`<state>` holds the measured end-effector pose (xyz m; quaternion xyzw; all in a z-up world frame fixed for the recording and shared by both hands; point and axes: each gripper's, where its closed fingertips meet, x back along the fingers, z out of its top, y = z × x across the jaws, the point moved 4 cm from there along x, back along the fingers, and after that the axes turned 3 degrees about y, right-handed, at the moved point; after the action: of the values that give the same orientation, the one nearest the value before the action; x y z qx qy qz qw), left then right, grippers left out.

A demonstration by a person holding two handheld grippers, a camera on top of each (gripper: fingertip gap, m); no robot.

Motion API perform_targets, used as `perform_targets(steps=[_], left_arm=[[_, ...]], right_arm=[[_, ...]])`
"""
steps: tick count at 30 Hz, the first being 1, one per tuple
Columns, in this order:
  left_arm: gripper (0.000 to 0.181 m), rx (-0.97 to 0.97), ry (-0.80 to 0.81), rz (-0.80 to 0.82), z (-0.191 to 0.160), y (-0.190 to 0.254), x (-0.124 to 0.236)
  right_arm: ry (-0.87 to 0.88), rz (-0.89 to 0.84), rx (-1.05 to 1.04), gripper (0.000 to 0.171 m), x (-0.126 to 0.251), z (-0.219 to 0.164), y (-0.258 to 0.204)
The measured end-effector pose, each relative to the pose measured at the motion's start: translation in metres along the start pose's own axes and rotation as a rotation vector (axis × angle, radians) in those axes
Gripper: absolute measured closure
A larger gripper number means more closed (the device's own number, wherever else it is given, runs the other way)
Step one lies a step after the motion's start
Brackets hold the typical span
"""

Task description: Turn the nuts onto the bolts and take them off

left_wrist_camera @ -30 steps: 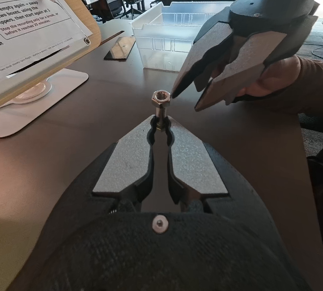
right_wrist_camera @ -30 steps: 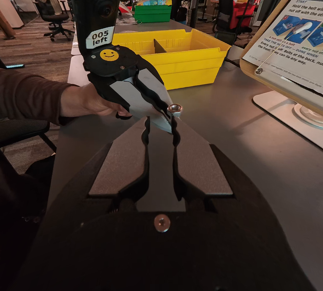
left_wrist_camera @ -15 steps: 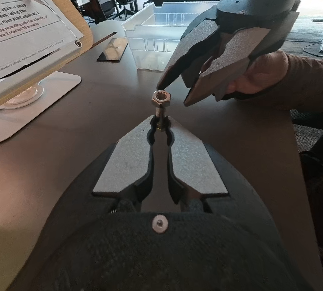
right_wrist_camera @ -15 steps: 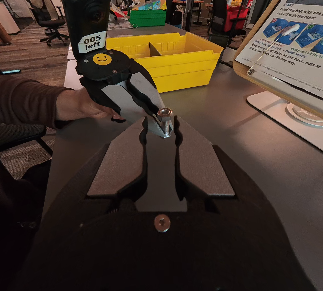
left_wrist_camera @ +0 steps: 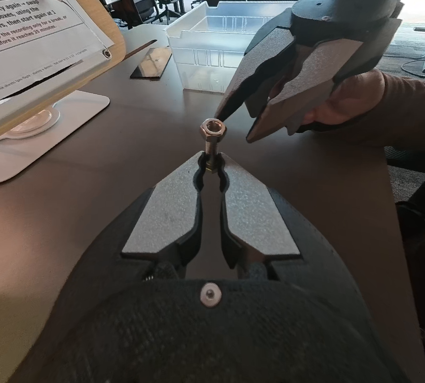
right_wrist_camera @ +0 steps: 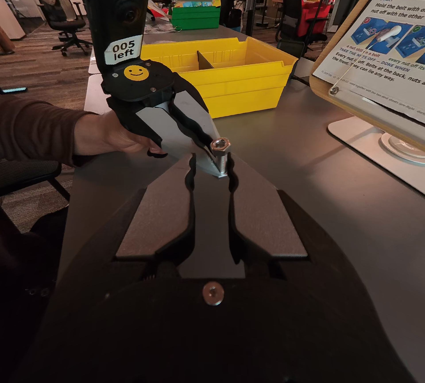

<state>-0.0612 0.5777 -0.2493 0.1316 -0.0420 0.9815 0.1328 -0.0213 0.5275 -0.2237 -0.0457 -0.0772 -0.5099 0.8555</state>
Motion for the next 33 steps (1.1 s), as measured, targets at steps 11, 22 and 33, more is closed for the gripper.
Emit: perform_targets(steps=[11, 22, 33], left_arm=[[0.173, 0.028, -0.029, -0.128, -0.004, 0.004, 0.005], [0.173, 0.009, -0.051, -0.154, -0.007, 0.011, 0.001], [0.173, -0.021, -0.047, -0.175, -0.006, 0.016, 0.002]], right_arm=[[-0.024, 0.021, 0.149, 0.155, 0.010, 0.002, 0.001], [-0.021, 0.005, 0.156, 0.151, 0.002, 0.002, -0.007], [-0.058, 0.024, 0.182, 0.158, 0.001, -0.003, -0.008]])
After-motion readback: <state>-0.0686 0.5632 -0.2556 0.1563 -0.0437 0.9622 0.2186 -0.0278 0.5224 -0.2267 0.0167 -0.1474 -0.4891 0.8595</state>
